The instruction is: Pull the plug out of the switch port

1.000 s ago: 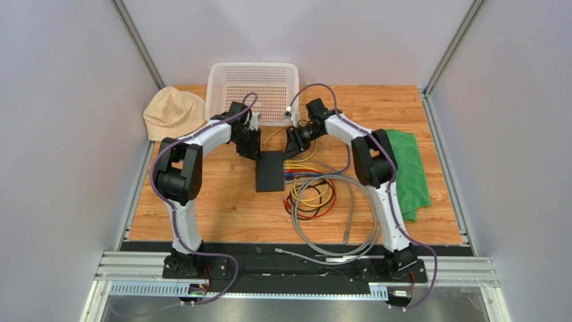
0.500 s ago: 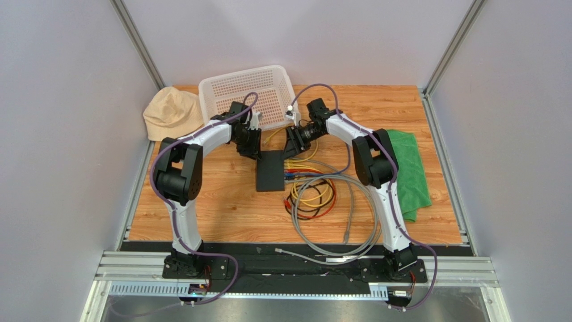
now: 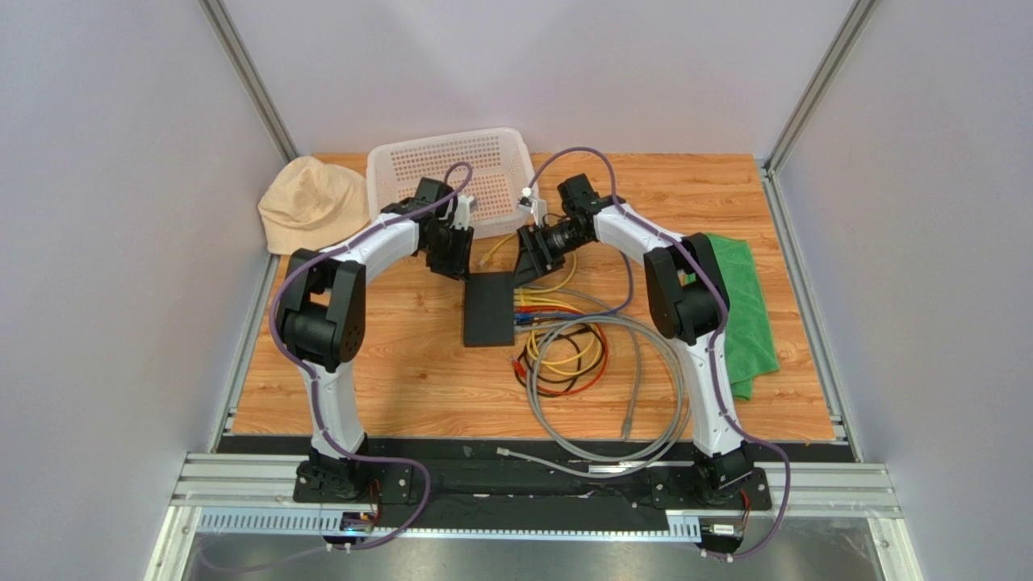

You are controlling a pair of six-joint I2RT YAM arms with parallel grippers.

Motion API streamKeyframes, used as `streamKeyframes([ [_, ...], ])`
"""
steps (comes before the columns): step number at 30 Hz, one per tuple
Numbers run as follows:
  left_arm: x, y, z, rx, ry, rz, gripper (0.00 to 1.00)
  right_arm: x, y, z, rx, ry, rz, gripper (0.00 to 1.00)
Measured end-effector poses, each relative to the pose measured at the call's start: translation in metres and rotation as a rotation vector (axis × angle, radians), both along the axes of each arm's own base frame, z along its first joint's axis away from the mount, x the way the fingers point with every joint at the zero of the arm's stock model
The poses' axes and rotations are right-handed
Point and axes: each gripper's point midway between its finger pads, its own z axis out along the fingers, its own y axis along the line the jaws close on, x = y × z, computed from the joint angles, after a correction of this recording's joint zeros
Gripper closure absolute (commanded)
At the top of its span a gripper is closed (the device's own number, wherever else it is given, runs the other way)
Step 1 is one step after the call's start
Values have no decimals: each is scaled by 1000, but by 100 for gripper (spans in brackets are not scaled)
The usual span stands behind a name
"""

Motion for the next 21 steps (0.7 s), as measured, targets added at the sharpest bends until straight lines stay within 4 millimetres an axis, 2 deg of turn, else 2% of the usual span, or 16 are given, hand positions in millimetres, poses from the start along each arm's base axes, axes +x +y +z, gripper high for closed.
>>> streamKeyframes([
  [5,28,9,23,8,-79,16,66,-4,-2,16,13,-25,-2,28],
  [7,45,14,35,12,-124,28,66,0,-3,24,17,-43,-18,30],
  [11,74,30,44,40,-179,62,65,13,-6,40,14,-91,-67,31],
  [14,96,56,41,92,-211,118,66,23,-10,48,7,-126,-99,32],
  [16,108,83,40,133,-228,165,66,28,-13,48,-4,-142,-115,35],
  [19,110,108,42,153,-228,196,64,31,-18,45,-25,-148,-130,40],
  [21,106,110,44,101,-222,192,62,33,-19,44,-32,-156,-134,42],
])
